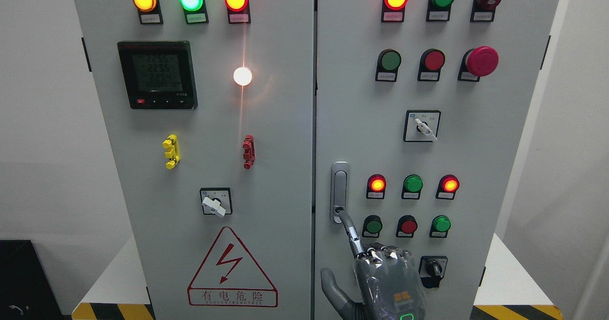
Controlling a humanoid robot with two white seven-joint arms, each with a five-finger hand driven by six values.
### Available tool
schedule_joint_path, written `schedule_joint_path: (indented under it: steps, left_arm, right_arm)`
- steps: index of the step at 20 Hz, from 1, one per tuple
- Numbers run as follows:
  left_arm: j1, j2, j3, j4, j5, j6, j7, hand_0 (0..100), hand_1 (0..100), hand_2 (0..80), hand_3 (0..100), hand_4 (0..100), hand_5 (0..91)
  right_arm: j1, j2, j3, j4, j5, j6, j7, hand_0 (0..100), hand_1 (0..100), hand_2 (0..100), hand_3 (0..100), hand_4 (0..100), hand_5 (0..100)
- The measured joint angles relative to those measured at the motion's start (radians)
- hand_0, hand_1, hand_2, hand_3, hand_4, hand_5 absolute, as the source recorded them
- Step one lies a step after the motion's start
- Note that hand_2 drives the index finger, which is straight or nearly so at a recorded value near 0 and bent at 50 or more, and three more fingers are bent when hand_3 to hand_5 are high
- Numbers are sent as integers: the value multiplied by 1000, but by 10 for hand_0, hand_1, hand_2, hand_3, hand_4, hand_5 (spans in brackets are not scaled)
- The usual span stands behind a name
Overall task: Release door handle
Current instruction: 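Close the right hand fingers around the silver latch handle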
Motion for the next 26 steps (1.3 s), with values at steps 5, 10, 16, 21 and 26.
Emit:
schedule_joint_path:
  steps: [5, 10, 16, 21, 26]
  left_arm:
    - [0, 0, 0, 0, 0, -3, 0, 120, 556, 0, 0, 0, 0]
    - [0, 0, 0, 0, 0, -3, 0, 120, 556, 0, 0, 0, 0]
    - [0, 0, 0, 0, 0, -3, 0, 120, 556, 0, 0, 0, 0]
    - [0, 0, 0, 0, 0, -3, 0, 120, 556, 0, 0, 0, 0]
    - [0, 0, 0, 0, 0, -3, 0, 120, 556, 0, 0, 0, 0]
  right_arm:
    - [-15, 26, 10, 28, 9, 23, 0, 453, 325, 0, 1000, 996, 1000]
    - [-26, 44, 15, 53, 13, 51, 0, 453, 325, 0, 1000, 996, 1000]
    - [-37, 57, 17, 81, 15, 70, 0, 452, 325, 0, 1000, 995, 1000]
    - [-44, 64, 17, 100, 15, 74, -1, 451, 326, 0, 1000, 993, 1000]
    - [-52, 68, 12, 115, 15, 76, -1, 451, 326, 0, 1000, 993, 1000]
